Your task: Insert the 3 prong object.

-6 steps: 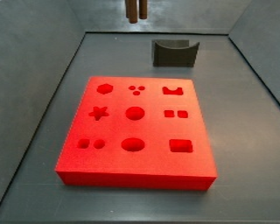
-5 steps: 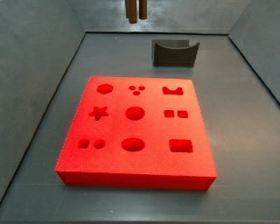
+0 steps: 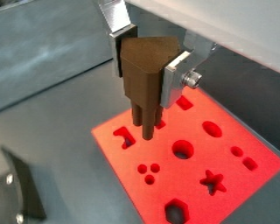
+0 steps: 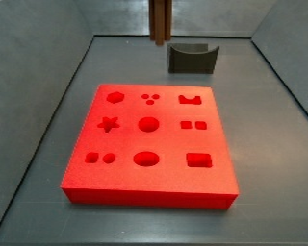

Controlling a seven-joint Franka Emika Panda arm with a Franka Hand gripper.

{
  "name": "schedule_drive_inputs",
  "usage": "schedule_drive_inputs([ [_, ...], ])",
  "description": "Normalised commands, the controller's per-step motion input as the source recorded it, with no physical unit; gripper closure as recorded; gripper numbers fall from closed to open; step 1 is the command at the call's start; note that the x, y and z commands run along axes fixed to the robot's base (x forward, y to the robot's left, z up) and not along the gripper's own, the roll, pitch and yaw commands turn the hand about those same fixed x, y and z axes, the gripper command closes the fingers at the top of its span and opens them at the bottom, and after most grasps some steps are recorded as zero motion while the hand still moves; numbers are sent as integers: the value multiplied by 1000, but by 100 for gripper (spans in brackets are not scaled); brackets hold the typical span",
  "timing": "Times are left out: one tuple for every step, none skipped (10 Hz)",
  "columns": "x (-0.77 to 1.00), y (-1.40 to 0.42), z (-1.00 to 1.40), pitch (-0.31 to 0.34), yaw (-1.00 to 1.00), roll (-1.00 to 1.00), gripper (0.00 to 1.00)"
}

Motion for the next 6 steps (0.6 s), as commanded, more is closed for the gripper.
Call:
schedule_drive_inputs([
  [-29,271,-674,0,757,0,100],
  [-83,329,-640,0,680,0,100],
  [-114,303,-626,0,671,26,100],
  [-137,114,-577,86,640,-13,100],
  [-203,0,-477,106,437,-74,100],
  [-77,-320,-380,46,249,94,100],
])
